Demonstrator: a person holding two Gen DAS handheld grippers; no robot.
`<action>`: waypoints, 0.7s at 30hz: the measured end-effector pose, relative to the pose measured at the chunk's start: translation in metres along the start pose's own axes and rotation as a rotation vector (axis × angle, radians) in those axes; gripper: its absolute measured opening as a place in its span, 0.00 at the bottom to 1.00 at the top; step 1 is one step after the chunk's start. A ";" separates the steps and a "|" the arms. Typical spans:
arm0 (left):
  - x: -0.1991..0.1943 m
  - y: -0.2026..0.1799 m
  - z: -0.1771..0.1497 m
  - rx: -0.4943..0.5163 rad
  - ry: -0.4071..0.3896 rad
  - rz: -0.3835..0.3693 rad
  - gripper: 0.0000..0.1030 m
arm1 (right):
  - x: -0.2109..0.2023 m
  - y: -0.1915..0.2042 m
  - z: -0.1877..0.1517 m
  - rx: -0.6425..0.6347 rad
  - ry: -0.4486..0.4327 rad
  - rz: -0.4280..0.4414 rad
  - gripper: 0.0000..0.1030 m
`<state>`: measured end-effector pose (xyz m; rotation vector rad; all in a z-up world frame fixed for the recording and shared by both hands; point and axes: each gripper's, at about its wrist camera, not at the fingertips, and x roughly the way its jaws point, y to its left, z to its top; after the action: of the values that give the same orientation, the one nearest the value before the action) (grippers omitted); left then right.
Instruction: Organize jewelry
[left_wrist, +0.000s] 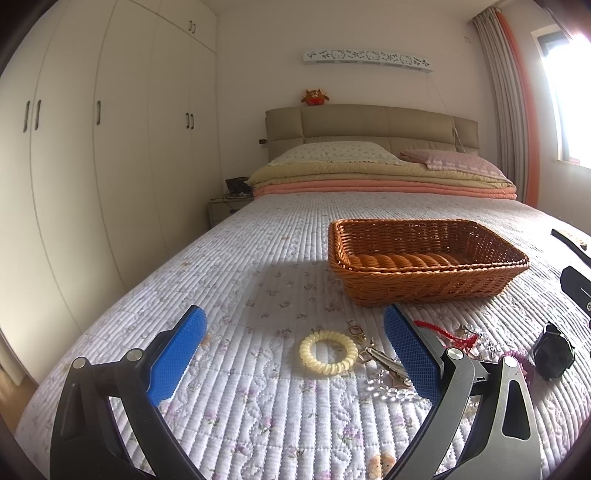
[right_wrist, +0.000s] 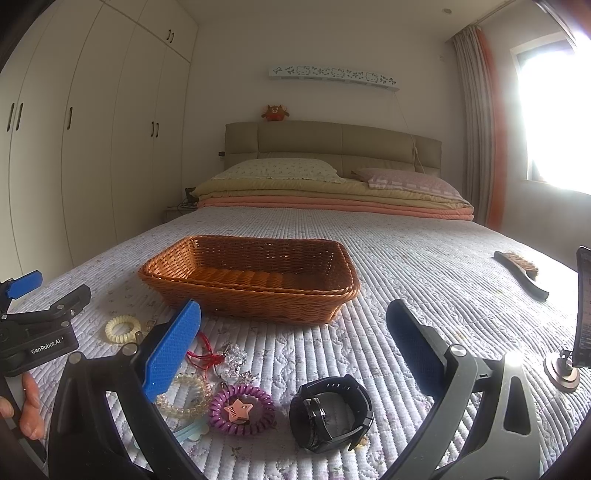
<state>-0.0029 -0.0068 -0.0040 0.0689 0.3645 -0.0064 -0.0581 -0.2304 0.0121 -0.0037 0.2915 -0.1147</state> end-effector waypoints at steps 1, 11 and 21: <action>0.000 0.000 0.000 0.000 0.001 0.000 0.92 | 0.000 0.000 0.000 0.000 0.000 0.000 0.94; 0.000 0.000 0.000 0.001 0.001 0.000 0.92 | 0.000 0.000 0.000 0.000 0.001 0.000 0.94; 0.010 0.018 0.004 -0.057 0.061 -0.070 0.92 | 0.007 -0.013 0.001 0.050 0.043 -0.014 0.94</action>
<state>0.0085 0.0112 -0.0031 -0.0004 0.4277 -0.0634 -0.0523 -0.2442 0.0114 0.0461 0.3318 -0.1360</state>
